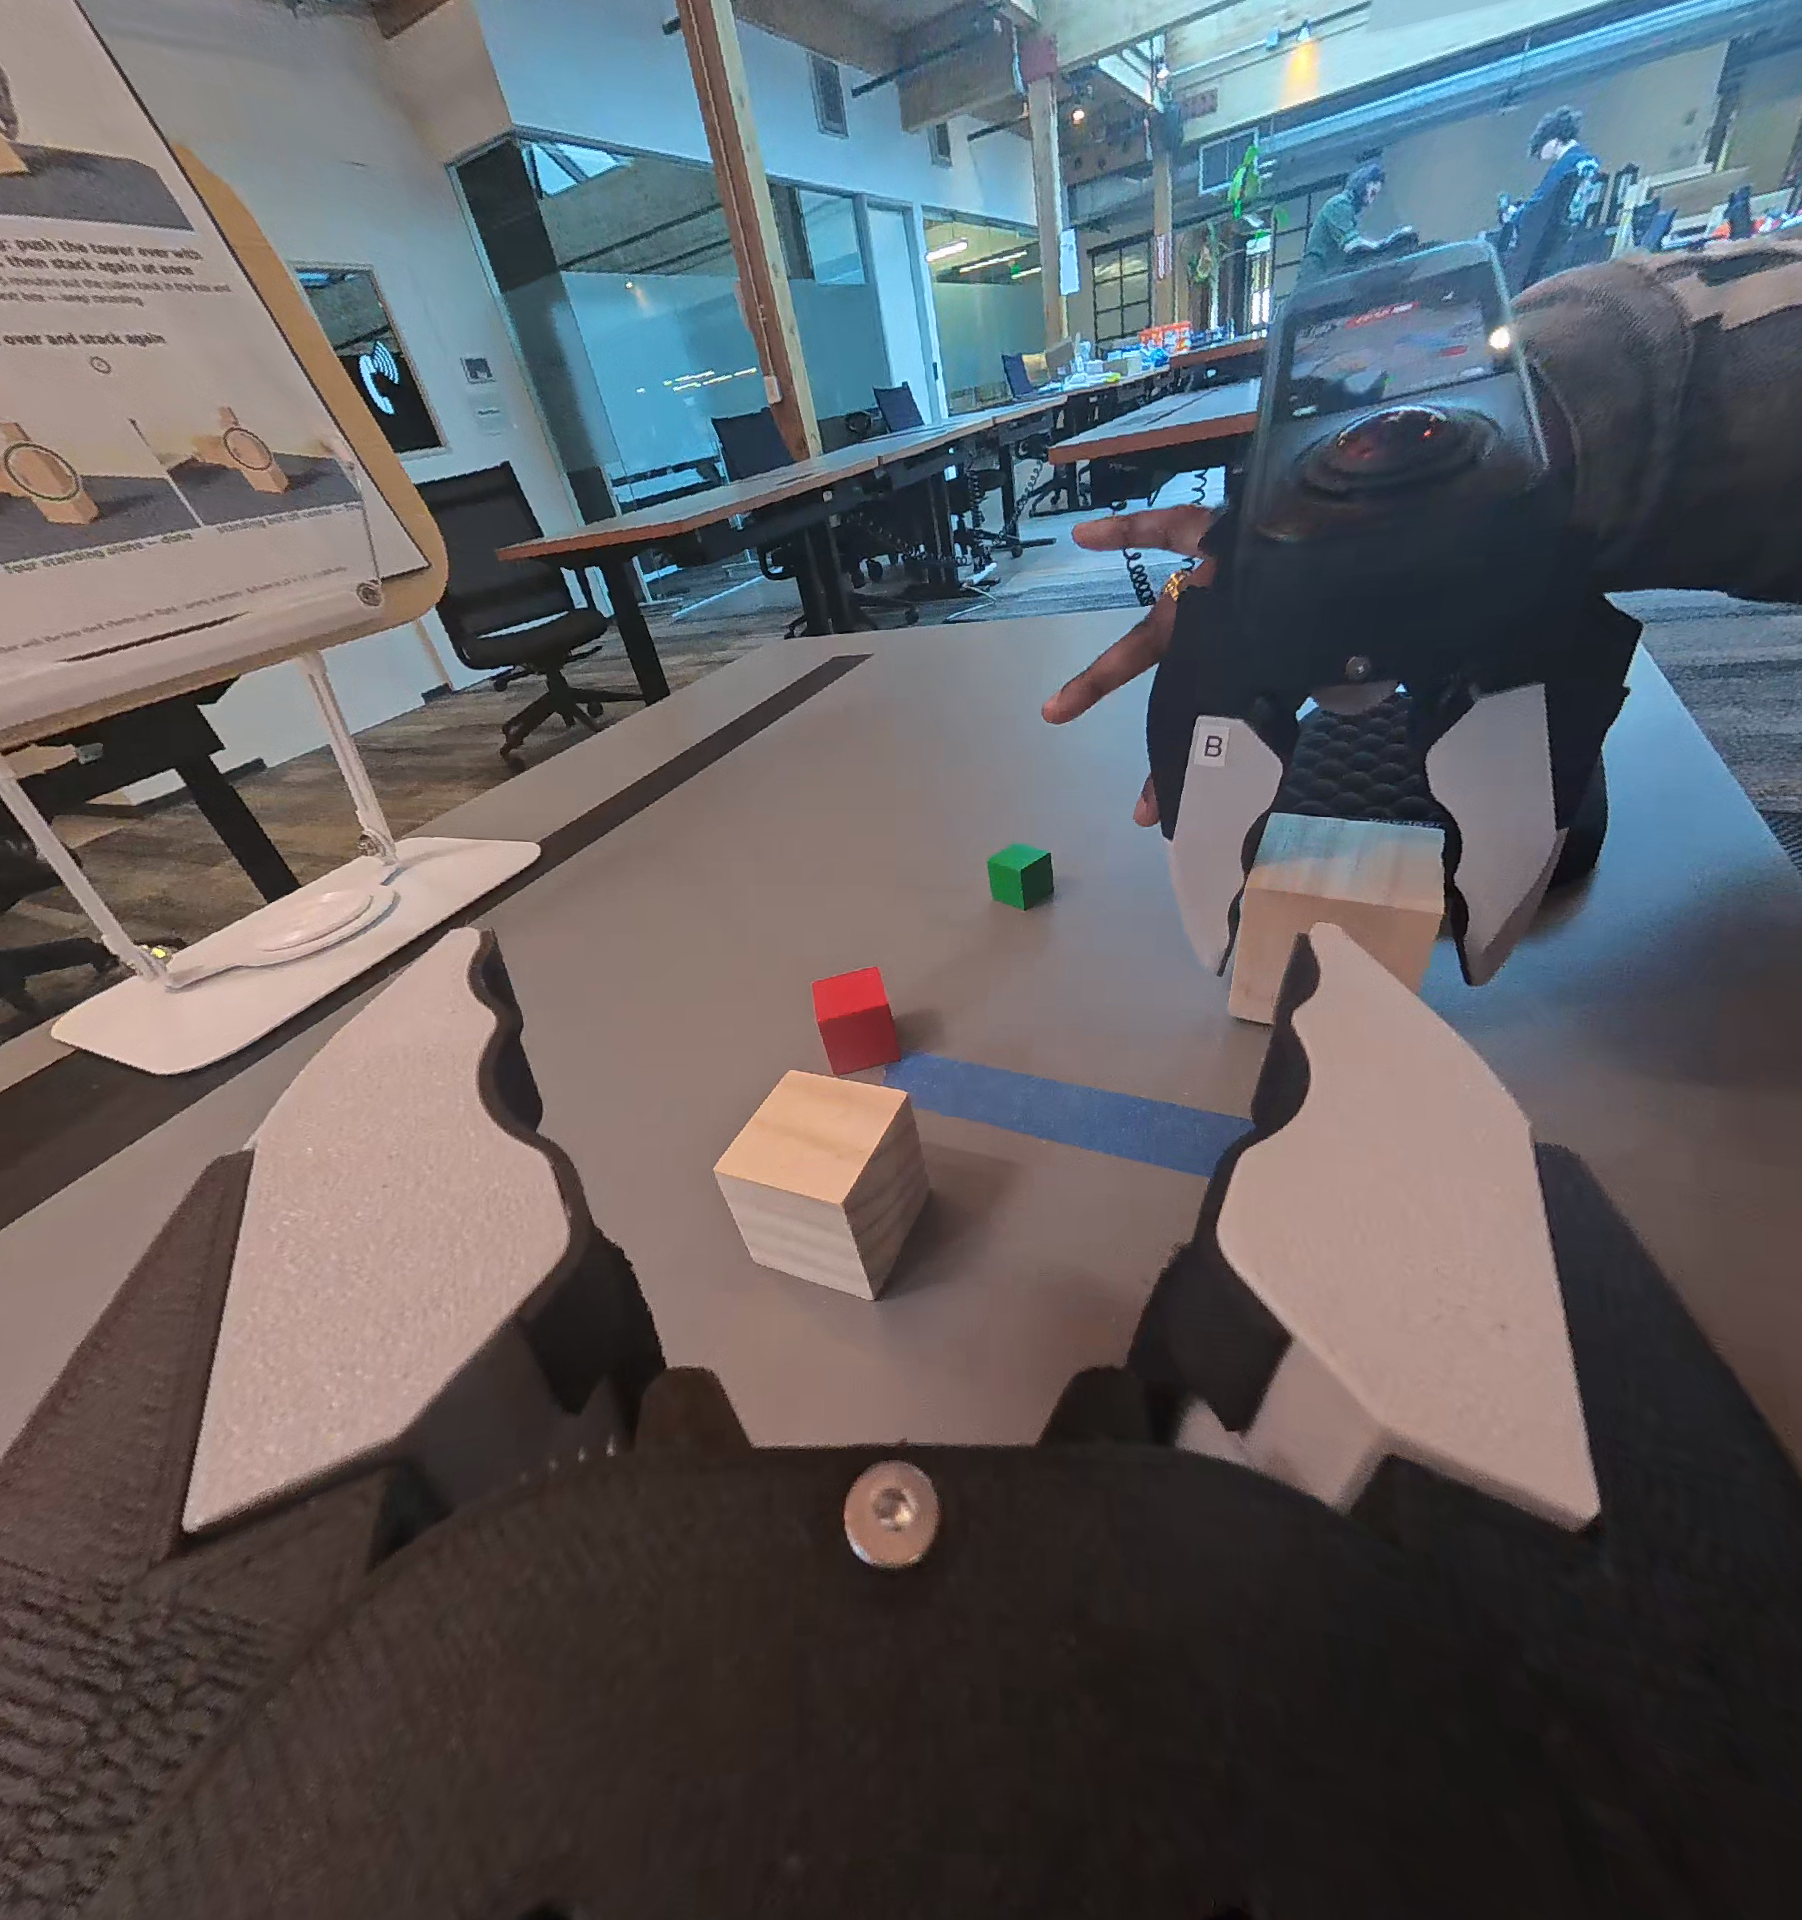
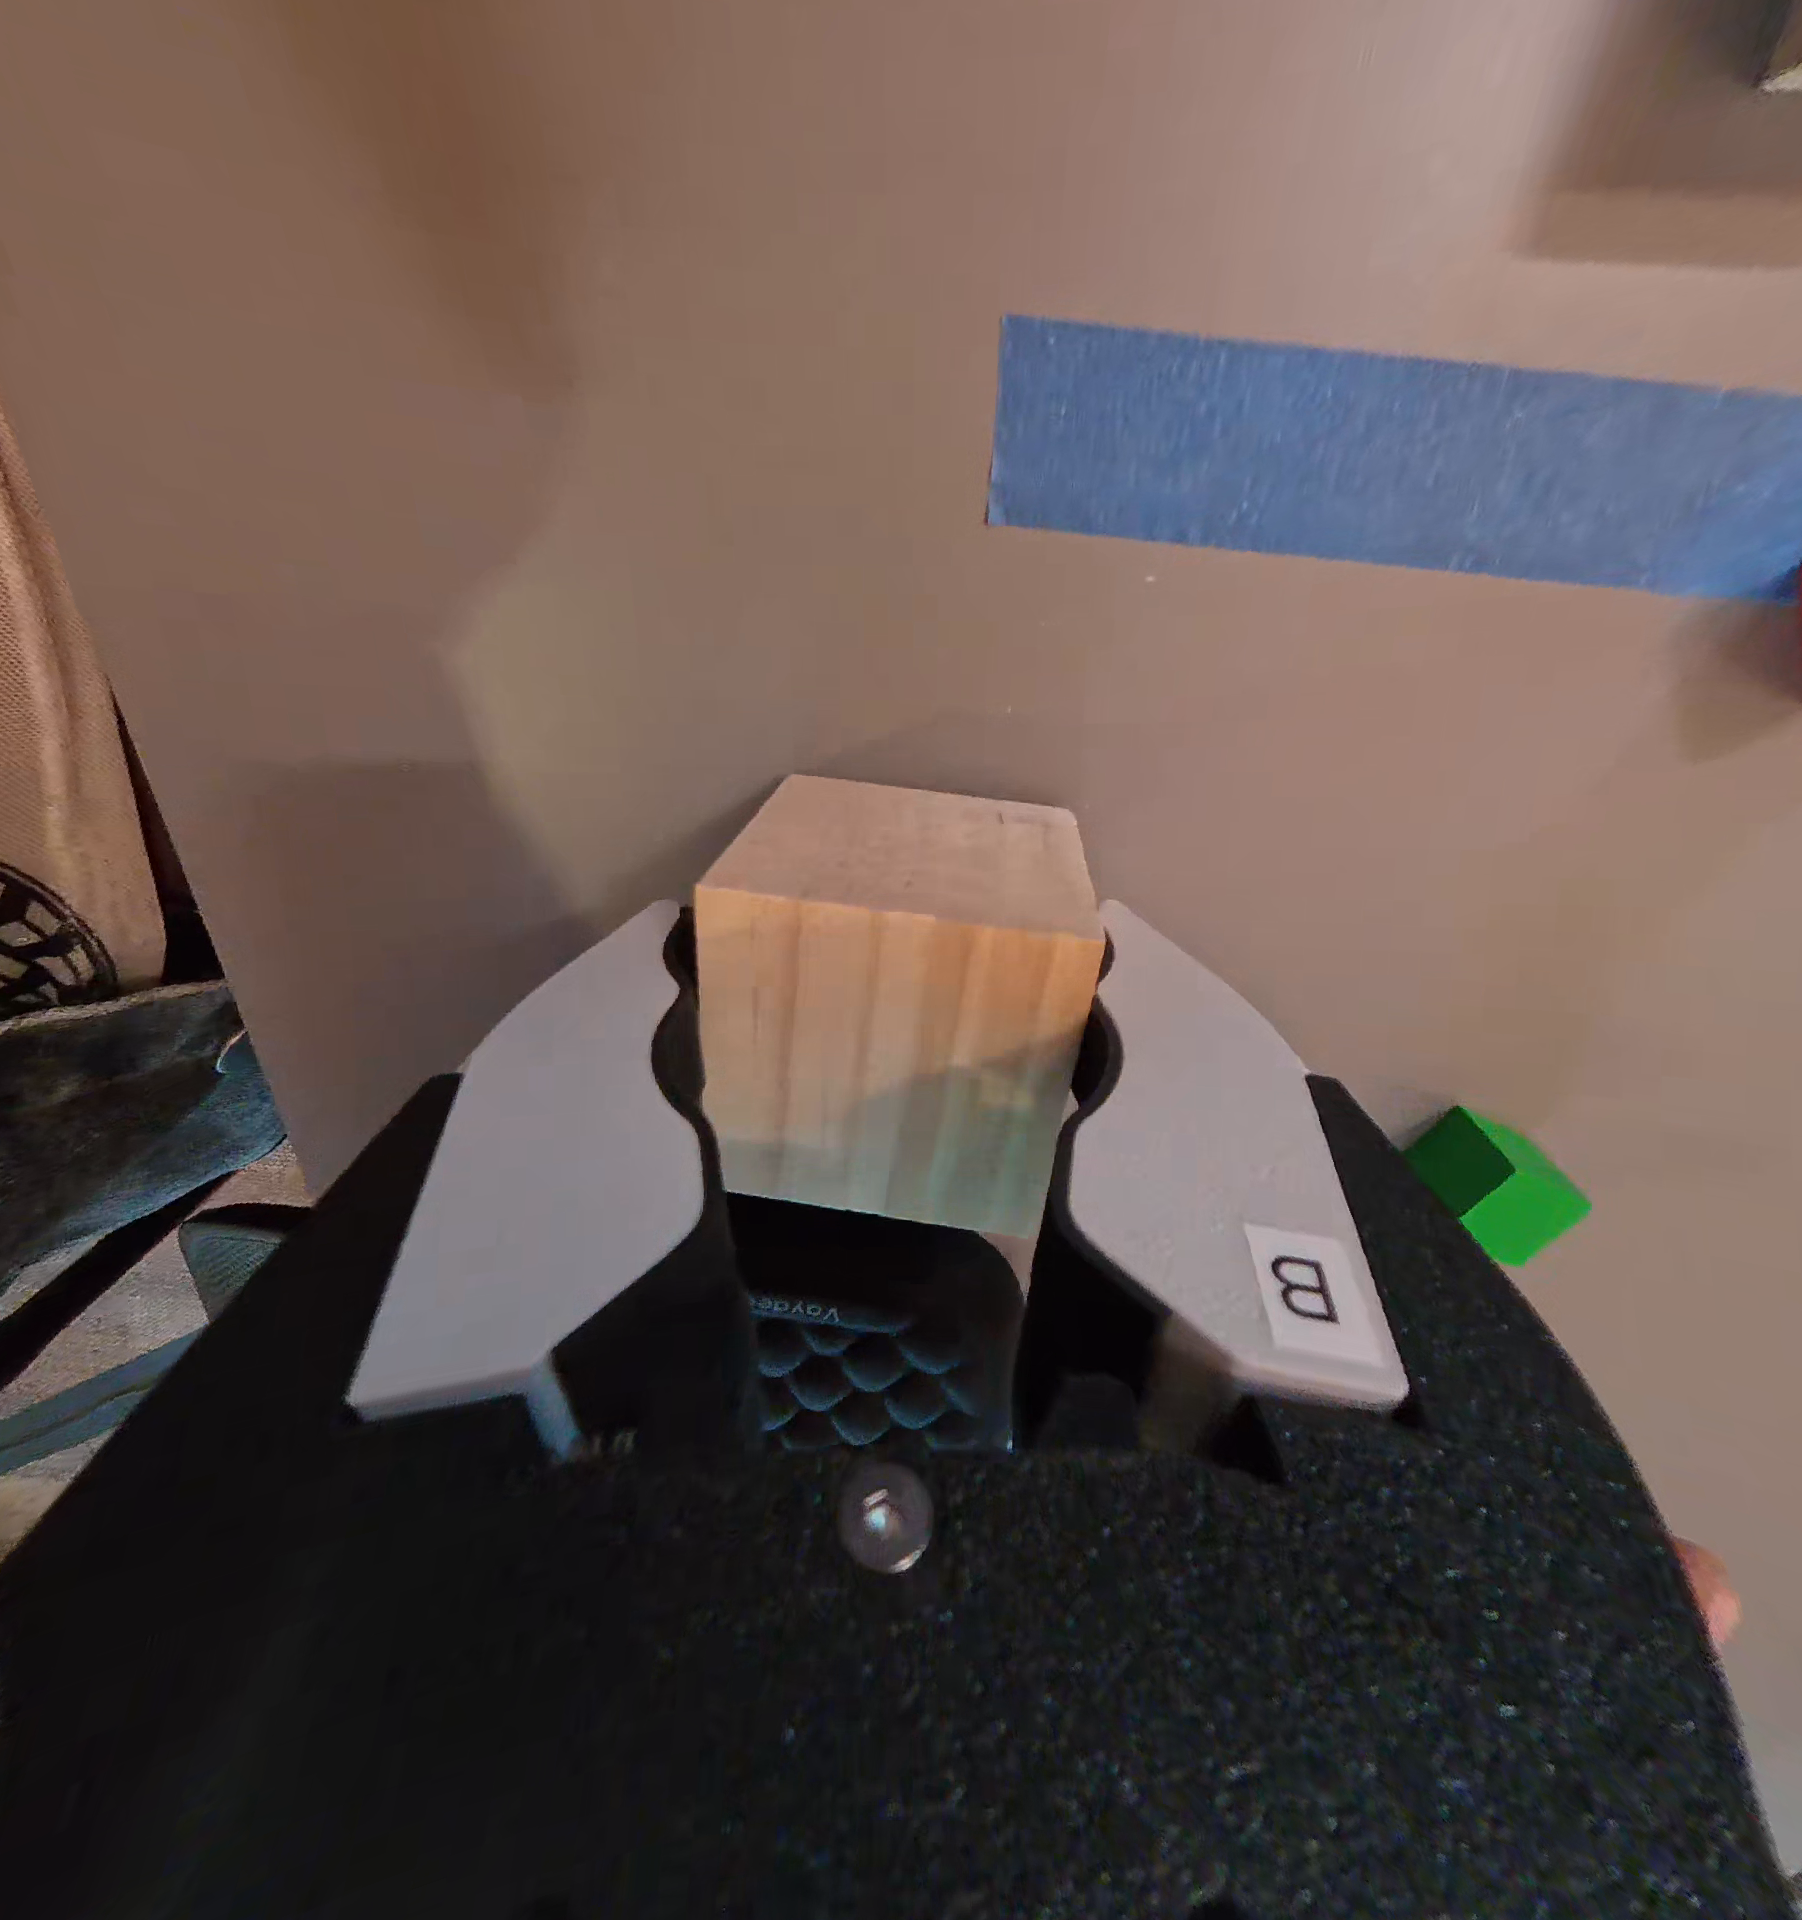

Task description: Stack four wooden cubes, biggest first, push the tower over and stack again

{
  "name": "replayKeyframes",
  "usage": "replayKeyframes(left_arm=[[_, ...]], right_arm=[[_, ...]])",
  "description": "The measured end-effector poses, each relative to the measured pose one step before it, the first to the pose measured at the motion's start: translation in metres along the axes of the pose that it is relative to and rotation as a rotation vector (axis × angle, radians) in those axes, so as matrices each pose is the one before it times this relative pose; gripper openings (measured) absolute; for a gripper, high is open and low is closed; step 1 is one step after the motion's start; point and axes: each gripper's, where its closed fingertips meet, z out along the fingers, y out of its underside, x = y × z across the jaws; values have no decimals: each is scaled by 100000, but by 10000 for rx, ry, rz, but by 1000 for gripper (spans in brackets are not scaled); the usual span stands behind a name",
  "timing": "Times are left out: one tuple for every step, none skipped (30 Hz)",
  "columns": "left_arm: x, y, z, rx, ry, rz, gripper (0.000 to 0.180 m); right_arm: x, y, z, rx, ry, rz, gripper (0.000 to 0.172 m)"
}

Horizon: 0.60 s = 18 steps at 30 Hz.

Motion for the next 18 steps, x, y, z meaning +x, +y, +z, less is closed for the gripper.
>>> replayKeyframes(left_arm=[[-3, 40, 2, -13, 5, -9, 134], [25, 56, 1, -27, 18, -10, 134], [22, 91, 21, -41, 9, -1, 134], [38, 125, 29, -71, 15, 17, 134], [53, 149, 27, -85, 18, 32, 134], [32, 111, 35, -62, 10, 31, 134], [40, 123, 32, -55, 13, 15, 133], [70, 170, 26, -80, 52, 7, 128], [143, 159, 45, -81, 98, -14, 117], [325, 125, 129, -93, 188, -26, 110], [640, 206, 231, -222, 388, 99, 104], [585, 377, 314, -476, 387, 213, 99], [155, 718, 351, -854, 204, 308, 94], [-134, 1002, 300, -1163, 128, 400, 90], [-295, 996, 253, -1237, 155, 468, 88], [-349, 927, 258, -1215, 236, 394, 87], [-254, 724, 270, -1106, 394, 271, 87], [-336, 399, 299, -876, 374, 134, 87]], right_arm=[[-34, -46, 19, 64, -61, 29, 70], [-13, -19, 22, 58, -48, 33, 70], [-5, -13, 13, 64, -47, 46, 70], [40, -41, 16, 99, -3, 26, 79], [98, -48, -22, 136, 68, 6, 88], [-128, -17, -187, 173, -62, -7, 96], [-147, -220, -381, 392, -61, 18, 105], [0, -542, -556, 692, 49, 22, 113], [1, -774, -707, 919, 77, 39, 118], [51, -872, -806, 1039, 125, 85, 121], [143, -1008, -871, 1140, 216, 73, 125], [168, -1074, -918, 1198, 269, 56, 128], [88, -1038, -899, 1161, 218, 74, 128], [48, -940, -827, 1037, 202, 90, 128], [134, -777, -715, 873, 255, 96, 128], [96, -565, -600, 683, 234, 69, 128], [58, -349, -468, 487, 198, 36, 128], [108, -162, -375, 319, 213, 15, 127]])
